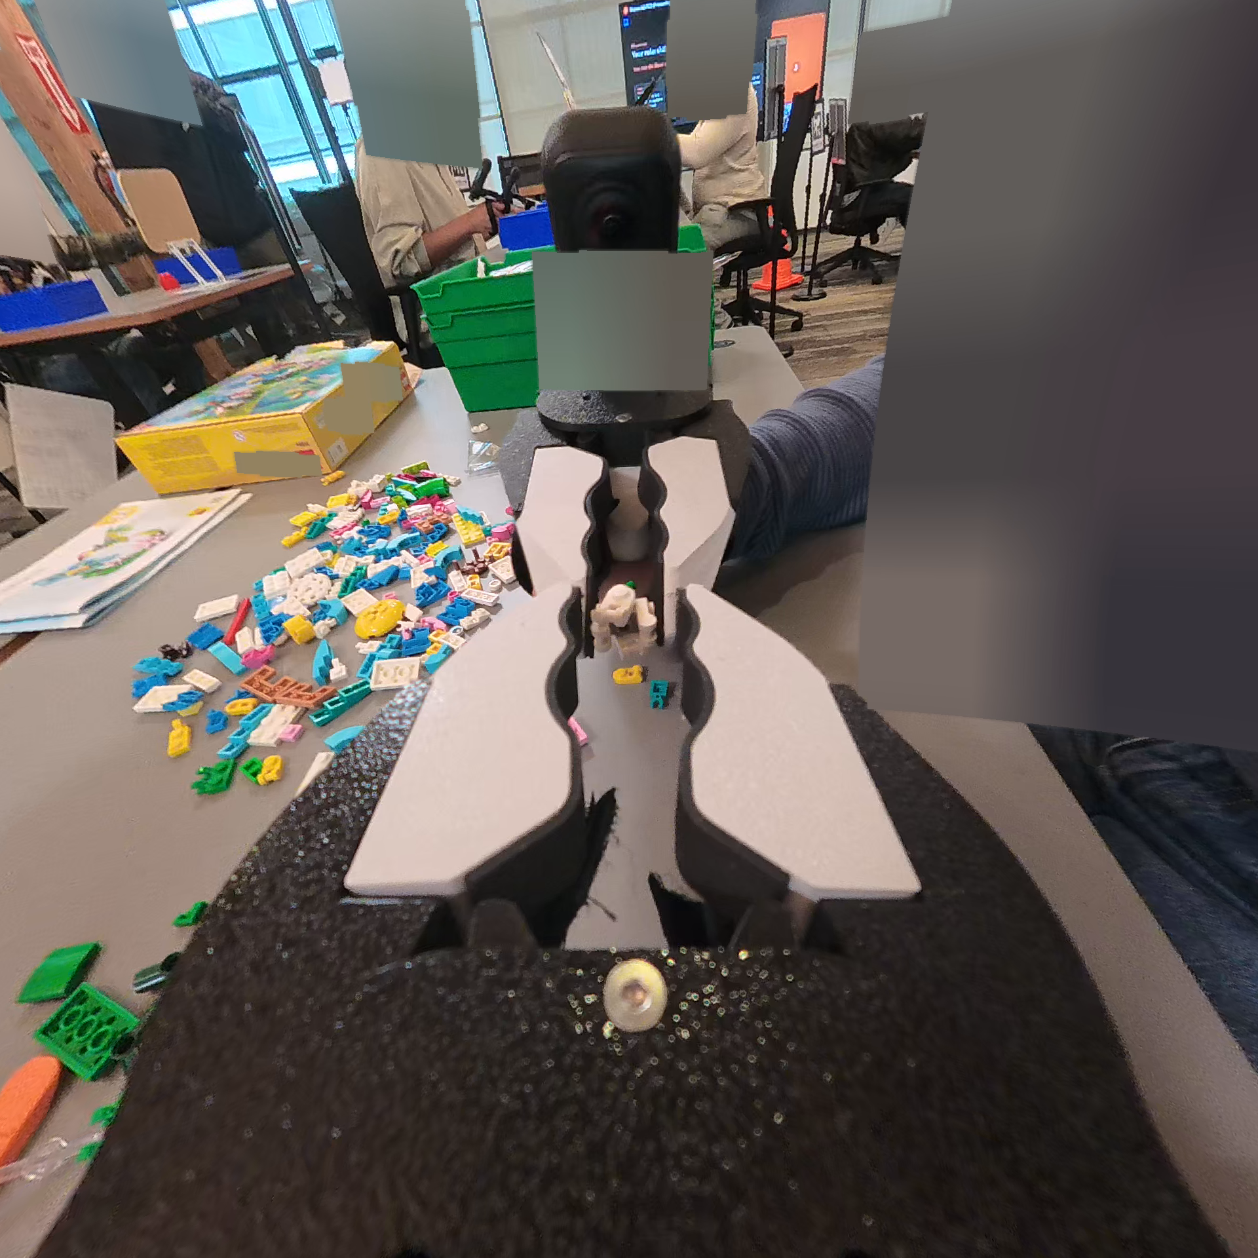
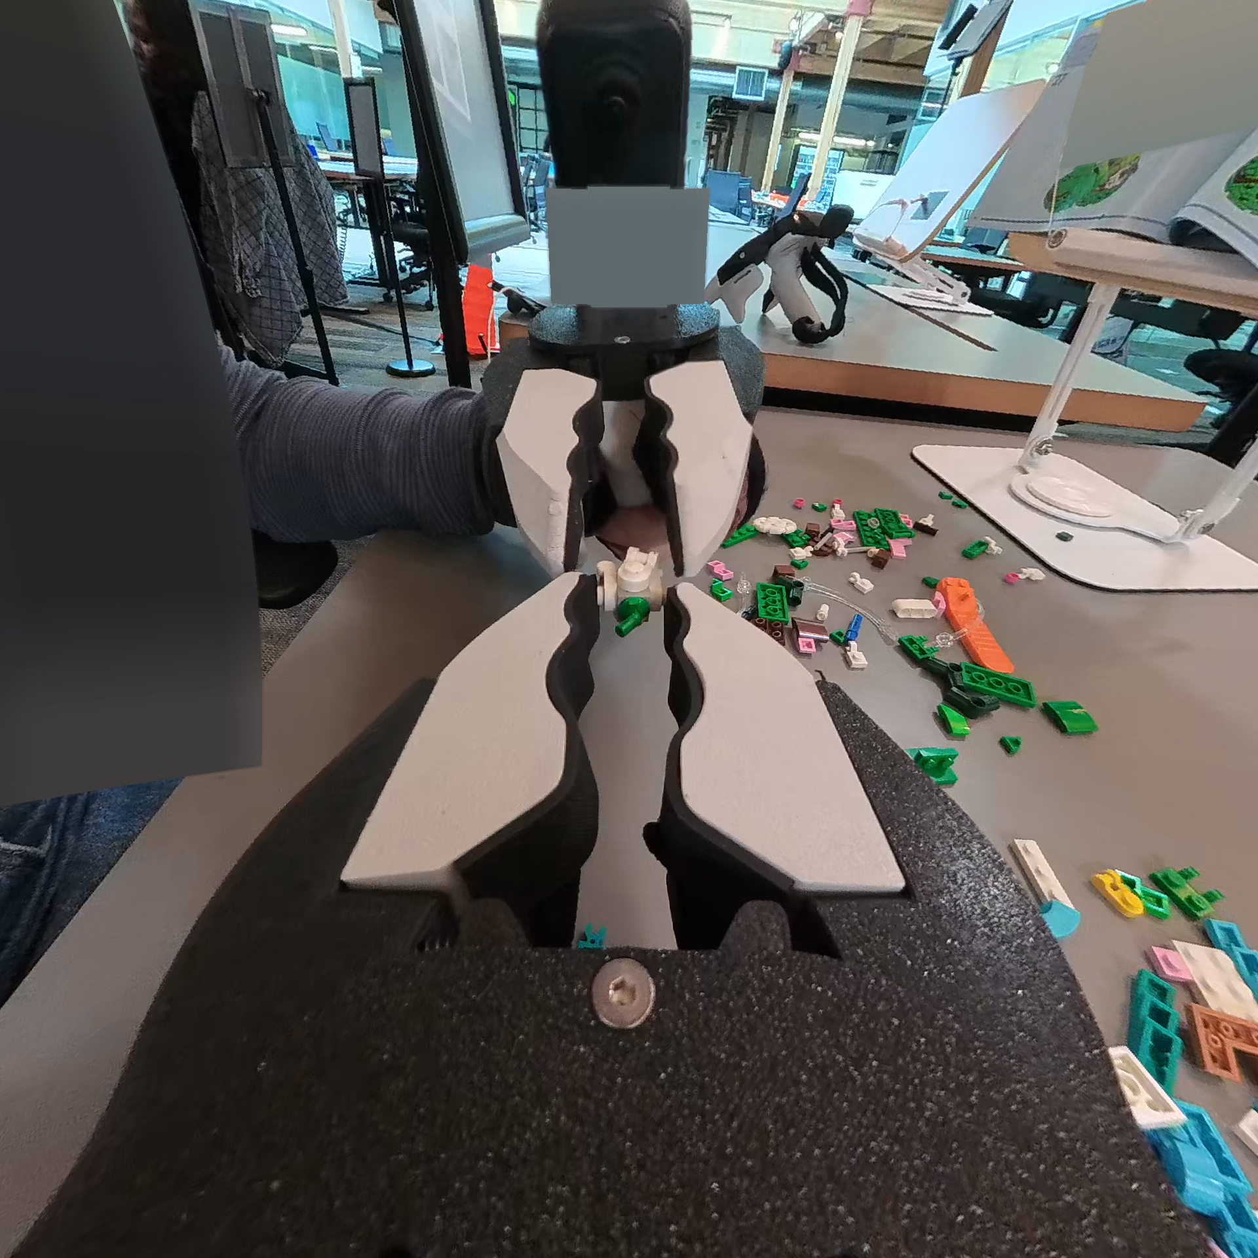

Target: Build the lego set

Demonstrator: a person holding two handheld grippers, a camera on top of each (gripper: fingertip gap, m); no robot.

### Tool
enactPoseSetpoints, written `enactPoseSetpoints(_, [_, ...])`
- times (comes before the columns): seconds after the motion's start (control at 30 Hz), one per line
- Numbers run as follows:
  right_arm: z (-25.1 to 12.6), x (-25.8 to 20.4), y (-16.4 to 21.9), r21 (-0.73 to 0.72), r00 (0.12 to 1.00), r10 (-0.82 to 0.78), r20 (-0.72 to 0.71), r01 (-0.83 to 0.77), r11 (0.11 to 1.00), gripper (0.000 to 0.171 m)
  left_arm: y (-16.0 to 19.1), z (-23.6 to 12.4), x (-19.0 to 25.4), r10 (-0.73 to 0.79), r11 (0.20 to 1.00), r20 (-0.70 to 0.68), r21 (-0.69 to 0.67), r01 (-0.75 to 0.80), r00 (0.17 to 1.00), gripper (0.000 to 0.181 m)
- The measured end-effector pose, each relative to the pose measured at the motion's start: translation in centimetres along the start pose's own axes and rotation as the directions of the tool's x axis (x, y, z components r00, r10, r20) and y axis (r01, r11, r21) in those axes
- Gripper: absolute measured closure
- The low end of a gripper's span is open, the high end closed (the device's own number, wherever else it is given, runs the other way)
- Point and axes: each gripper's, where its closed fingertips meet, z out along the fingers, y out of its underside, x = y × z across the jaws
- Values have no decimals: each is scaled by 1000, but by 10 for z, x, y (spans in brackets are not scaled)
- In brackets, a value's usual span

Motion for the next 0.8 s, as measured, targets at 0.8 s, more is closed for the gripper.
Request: enactPoseSetpoints(0.8, [2,9,4,9,997,53,-48,-52,999,152,5,-1,-13,-59,998,73,-23,61,996,173])
